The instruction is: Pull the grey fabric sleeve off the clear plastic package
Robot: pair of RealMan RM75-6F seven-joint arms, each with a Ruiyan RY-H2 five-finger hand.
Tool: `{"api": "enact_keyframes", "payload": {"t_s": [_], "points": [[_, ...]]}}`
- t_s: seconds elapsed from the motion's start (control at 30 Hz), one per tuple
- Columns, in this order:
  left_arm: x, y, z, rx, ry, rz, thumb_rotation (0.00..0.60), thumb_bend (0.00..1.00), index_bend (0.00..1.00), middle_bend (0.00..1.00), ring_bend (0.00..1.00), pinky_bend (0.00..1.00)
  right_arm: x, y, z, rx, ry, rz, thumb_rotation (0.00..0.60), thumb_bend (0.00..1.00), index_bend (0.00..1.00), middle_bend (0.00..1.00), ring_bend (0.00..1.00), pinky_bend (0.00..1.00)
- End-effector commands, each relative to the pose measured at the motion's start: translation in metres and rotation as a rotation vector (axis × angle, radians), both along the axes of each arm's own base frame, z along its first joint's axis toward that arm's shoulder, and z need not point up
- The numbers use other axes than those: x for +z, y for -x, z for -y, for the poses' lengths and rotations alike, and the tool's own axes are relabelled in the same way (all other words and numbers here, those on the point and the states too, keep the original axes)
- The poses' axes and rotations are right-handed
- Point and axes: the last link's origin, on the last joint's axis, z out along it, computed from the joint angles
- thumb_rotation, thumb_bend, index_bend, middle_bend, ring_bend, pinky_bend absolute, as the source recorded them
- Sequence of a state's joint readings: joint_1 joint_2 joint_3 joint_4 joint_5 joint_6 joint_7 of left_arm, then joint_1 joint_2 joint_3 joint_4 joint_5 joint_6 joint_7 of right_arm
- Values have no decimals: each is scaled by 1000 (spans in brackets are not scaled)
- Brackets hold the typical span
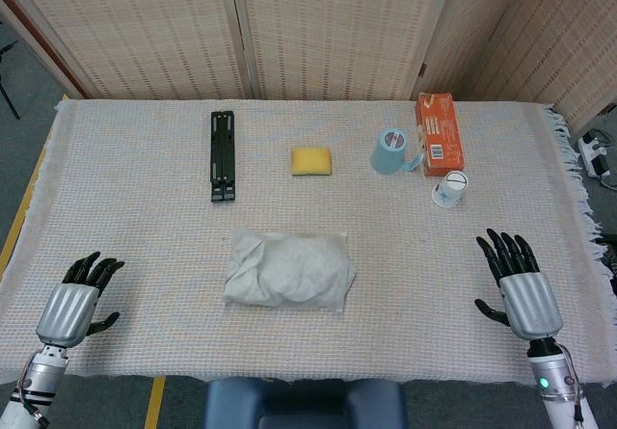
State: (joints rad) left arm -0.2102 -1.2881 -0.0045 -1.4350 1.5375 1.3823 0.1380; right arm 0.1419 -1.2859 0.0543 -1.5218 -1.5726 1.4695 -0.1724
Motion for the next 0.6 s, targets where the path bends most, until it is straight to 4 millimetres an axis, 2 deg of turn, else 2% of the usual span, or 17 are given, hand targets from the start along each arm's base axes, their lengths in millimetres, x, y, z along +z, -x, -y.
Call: {"api": "enact_keyframes", "payload": {"t_s": [0.03,0.2,0.3,0.37,0.43,0.53,0.6], "points": [[-1,0,0,0,2,-2,600,205,218,219,98,174,-1,0,1,-1,-3,-1,600,86,0,0,0,0],[-8,-8,1,-57,16,45,600,204,220,238,103,179,0,1,1,-10,-4,2,600,84,0,0,0,0],[-23,-16,3,-108,46,95,600,203,231,327,183,274,3,1,1,-13,7,1,600,84,0,0,0,0],[-34,-23,1,-158,65,116,600,202,256,460,330,432,3,2,1,-17,10,-5,600,85,0,0,0,0],[-49,-29,-3,-205,92,134,600,201,288,688,584,667,1,2,0,-19,9,-12,600,85,0,0,0,0],[-73,-37,-9,-236,159,158,600,202,334,928,824,868,-1,1,-2,-18,9,-18,600,84,0,0,0,0],[-86,-43,-11,-254,188,166,600,201,375,994,927,953,-2,0,-2,-15,13,-20,600,85,0,0,0,0]]}}
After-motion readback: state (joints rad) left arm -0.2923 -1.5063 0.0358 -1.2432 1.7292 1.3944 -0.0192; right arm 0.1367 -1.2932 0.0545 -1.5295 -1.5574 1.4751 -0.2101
